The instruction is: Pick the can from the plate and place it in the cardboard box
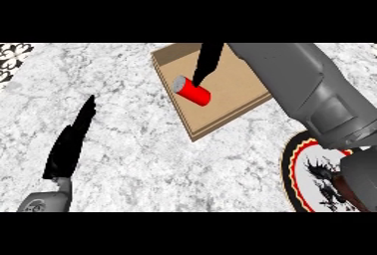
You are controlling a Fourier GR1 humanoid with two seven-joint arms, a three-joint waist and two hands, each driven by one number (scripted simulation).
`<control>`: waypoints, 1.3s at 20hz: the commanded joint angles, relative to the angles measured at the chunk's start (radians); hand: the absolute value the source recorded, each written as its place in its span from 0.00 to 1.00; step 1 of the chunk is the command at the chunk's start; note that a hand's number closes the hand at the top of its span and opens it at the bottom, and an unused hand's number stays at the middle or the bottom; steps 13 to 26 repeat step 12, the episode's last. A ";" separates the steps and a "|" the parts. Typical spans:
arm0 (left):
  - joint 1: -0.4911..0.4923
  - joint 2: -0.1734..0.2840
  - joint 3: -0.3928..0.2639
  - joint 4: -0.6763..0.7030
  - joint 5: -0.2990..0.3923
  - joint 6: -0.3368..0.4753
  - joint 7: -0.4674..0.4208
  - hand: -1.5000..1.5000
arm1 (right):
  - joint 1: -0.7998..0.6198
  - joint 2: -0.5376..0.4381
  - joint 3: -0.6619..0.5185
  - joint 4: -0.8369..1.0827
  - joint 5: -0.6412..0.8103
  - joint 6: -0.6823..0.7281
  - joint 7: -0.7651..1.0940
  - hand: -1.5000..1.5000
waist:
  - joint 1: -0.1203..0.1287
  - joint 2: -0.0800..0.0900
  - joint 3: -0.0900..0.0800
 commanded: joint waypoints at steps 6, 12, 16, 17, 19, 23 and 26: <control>-0.040 -0.016 -0.029 0.001 -0.013 -0.005 -0.010 0.50 | -0.115 -0.110 -0.125 0.148 -0.103 0.125 0.038 0.00 | 0.062 0.039 -0.001; -0.062 -0.008 -0.038 -0.009 -0.024 -0.010 -0.001 0.50 | -0.145 -0.194 -0.131 0.144 -0.106 0.184 0.057 0.00 | 0.088 0.056 0.001; -0.062 -0.008 -0.038 -0.009 -0.024 -0.010 -0.001 0.50 | -0.145 -0.194 -0.131 0.144 -0.106 0.184 0.057 0.00 | 0.088 0.056 0.001; -0.062 -0.008 -0.038 -0.009 -0.024 -0.010 -0.001 0.50 | -0.145 -0.194 -0.131 0.144 -0.106 0.184 0.057 0.00 | 0.088 0.056 0.001; -0.062 -0.008 -0.038 -0.009 -0.024 -0.010 -0.001 0.50 | -0.145 -0.194 -0.131 0.144 -0.106 0.184 0.057 0.00 | 0.088 0.056 0.001; -0.062 -0.008 -0.038 -0.009 -0.024 -0.010 -0.001 0.50 | -0.145 -0.194 -0.131 0.144 -0.106 0.184 0.057 0.00 | 0.088 0.056 0.001; -0.062 -0.008 -0.038 -0.009 -0.024 -0.010 -0.001 0.50 | -0.145 -0.194 -0.131 0.144 -0.106 0.184 0.057 0.00 | 0.088 0.056 0.001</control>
